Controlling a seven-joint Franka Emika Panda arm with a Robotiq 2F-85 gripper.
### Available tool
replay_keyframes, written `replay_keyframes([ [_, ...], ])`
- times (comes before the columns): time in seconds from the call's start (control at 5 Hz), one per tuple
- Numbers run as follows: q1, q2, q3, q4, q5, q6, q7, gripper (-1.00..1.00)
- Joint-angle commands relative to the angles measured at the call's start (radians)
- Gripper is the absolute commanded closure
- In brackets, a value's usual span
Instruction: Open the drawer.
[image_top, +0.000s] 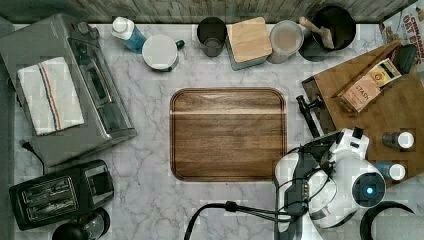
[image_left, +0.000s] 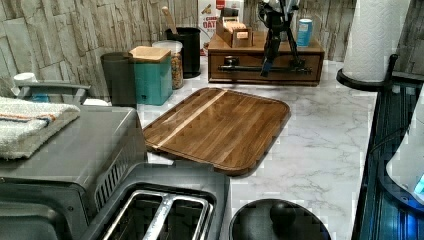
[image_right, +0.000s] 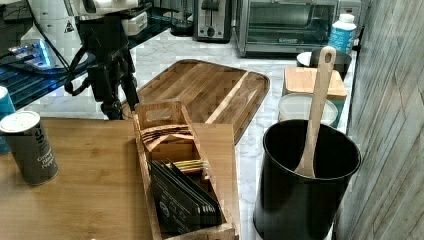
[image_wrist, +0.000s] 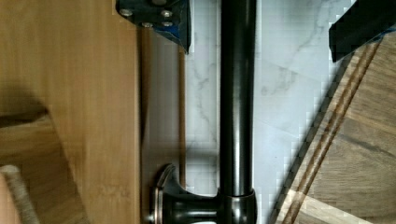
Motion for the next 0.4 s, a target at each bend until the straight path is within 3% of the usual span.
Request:
replay_keyframes([
  [0.2, 0.024, 0.020, 0.043, -0.011, 0.062, 0.020, 0.002, -1.00],
  [0.4, 0.018, 0.050, 0.052, -0.011, 0.078, 0.036, -0.026, -1.00],
])
